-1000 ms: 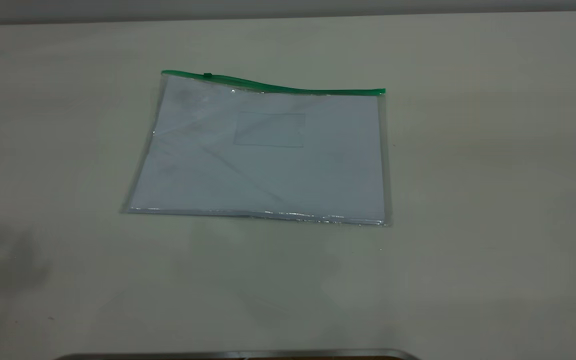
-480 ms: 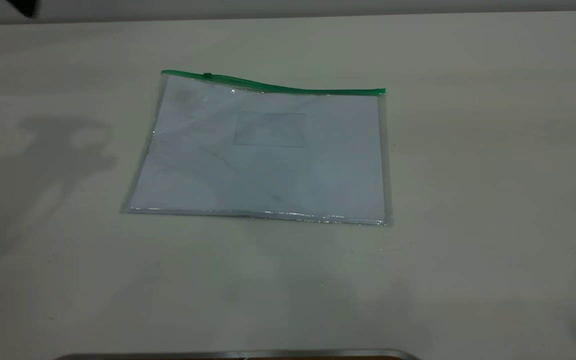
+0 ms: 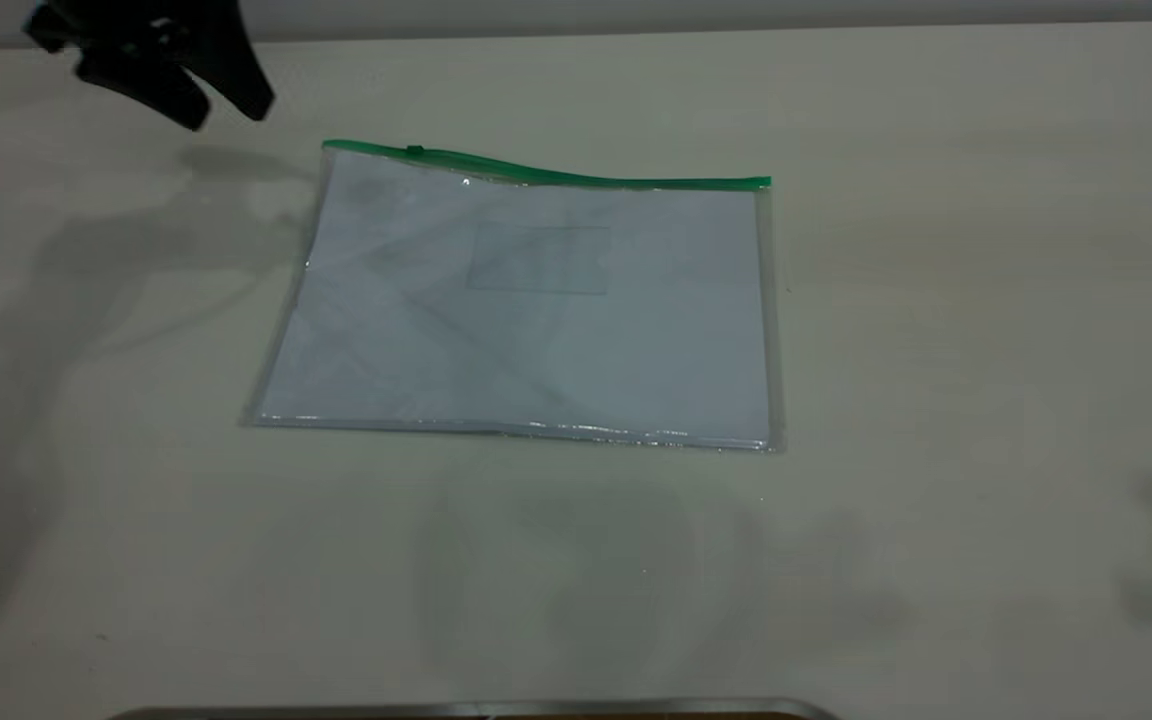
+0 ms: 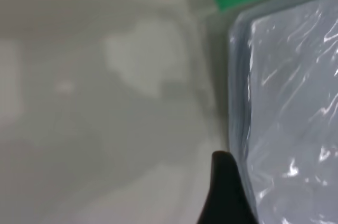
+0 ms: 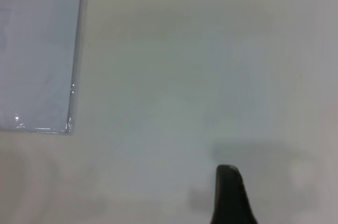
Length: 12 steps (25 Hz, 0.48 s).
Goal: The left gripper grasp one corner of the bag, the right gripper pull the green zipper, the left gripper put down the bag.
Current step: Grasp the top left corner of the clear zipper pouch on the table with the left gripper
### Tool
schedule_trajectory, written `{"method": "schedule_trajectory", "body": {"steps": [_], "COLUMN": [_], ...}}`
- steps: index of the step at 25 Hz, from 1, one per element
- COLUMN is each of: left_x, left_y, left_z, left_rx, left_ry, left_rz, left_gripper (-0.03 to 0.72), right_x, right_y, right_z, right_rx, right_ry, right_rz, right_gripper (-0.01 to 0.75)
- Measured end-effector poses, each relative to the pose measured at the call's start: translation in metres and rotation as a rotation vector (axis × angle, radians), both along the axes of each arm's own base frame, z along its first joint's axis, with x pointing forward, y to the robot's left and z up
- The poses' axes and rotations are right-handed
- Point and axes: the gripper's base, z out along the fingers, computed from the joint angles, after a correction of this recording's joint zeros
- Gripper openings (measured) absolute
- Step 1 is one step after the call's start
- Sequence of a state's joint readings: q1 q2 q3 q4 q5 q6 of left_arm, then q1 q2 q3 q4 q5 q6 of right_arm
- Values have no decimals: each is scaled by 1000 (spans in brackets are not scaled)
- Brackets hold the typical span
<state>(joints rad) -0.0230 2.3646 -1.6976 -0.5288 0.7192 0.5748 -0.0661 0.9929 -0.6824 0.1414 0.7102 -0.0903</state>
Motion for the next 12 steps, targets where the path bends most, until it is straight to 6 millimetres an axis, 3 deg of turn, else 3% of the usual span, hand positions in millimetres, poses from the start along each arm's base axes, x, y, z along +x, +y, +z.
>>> {"method": "schedule_trajectory", "body": {"steps": [12], "left_x": [4], "left_y": [-9], "left_z": [-54], "left_rx": [-88], "left_ry": [-35], "left_rz": [-105], "left_gripper": [590], "right_x": [2], "right_y": [0], "right_z": [0], "right_rx": [-2], "right_ry": [-8], "right_rz": [-1], "right_gripper": [534]}}
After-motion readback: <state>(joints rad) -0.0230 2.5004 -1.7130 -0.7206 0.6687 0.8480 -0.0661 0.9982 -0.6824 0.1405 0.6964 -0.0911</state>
